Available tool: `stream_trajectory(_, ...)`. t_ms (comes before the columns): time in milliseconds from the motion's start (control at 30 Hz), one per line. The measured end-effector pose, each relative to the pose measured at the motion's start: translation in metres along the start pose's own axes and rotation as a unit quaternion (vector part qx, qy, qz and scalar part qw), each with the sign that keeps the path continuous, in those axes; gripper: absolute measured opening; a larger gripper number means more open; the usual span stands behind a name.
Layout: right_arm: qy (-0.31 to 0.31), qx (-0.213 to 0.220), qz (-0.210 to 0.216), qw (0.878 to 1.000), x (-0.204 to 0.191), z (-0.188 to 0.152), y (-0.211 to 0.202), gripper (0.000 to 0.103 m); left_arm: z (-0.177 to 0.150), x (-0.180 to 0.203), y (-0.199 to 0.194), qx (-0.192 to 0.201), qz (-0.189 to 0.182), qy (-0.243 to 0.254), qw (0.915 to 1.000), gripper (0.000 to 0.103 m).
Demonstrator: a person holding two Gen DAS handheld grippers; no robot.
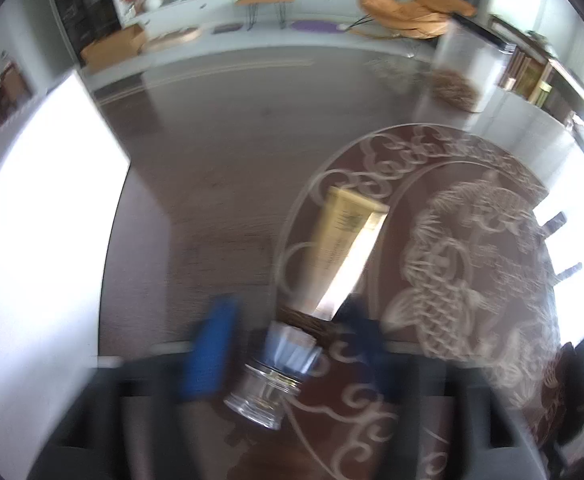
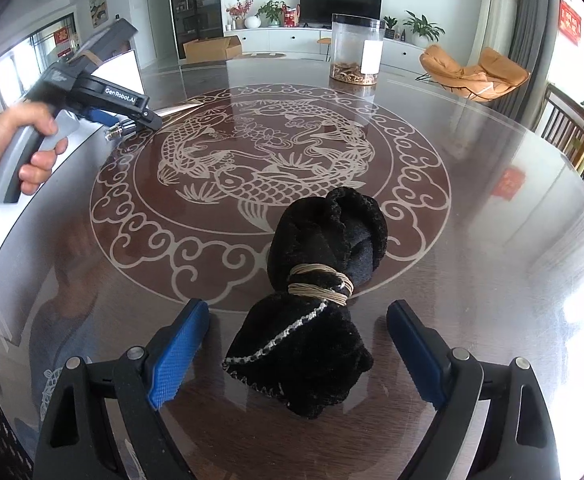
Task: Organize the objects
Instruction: 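Carry the tube and pouch over the cardboard box with both grippers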
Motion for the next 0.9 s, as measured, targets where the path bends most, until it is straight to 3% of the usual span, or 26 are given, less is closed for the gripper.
stream_trajectory(67,0.001,0.000,0.000,1.000,0.000,0.000,0.000,0.091,-0.005,0.008,-0.006,0.001,0.011,0.009,0.9999,0.027)
stream_trajectory(167,0.001,-0.001,0.000,1.000,0.001,0.000,0.000,0.091,-0.032,0.014,-0.020,0.016,-0.002,-0.003,0.9999,0.027)
stream_trajectory(433,0.039,0.008,0.037,0.999,0.012,0.001,-0.004,0.091,-0.130,0.023,-0.073,0.059,-0.006,-0.035,0.9976,0.027)
stream_trajectory(500,0.057,-0.009,0.055,0.997,0.019,0.008,-0.003,0.091,-0.143,0.026,-0.083,0.068,-0.010,-0.036,0.9970,0.027)
stream_trajectory(567,0.068,-0.025,0.047,0.996,0.023,0.019,-0.002,0.090,-0.152,0.026,-0.097,0.077,-0.015,-0.043,0.9960,0.027)
stream_trajectory(600,0.063,-0.047,0.040,0.996,0.023,0.023,0.003,0.088,-0.156,0.025,-0.102,0.081,-0.019,-0.050,0.9953,0.027)
stream_trajectory(633,0.059,-0.068,0.034,0.995,0.022,0.025,0.008,0.071,-0.157,0.023,-0.108,0.086,-0.025,-0.059,0.9942,0.027)
stream_trajectory(667,0.043,-0.070,0.014,0.996,0.019,0.028,0.008,0.031,-0.160,0.022,-0.110,0.089,-0.029,-0.063,0.9936,0.027)
stream_trajectory(767,0.020,-0.086,0.007,0.996,0.008,0.036,0.004,0.030,-0.160,0.016,-0.137,0.110,-0.038,-0.078,0.9901,0.027)
stream_trajectory(900,-0.018,-0.044,0.028,0.998,-0.029,0.066,-0.028,0.030,-0.158,-0.012,-0.180,0.145,-0.055,-0.110,0.9818,0.027)
Point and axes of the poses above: each gripper's, at about its wrist camera, not at the fingertips, and y roughly the way its jaws point, x to its right, z to its top, the point moved 3 cm from there along y, roughly the way its jaws point, and after that the axes turned 1 degree about y, right-handed, at the moved point
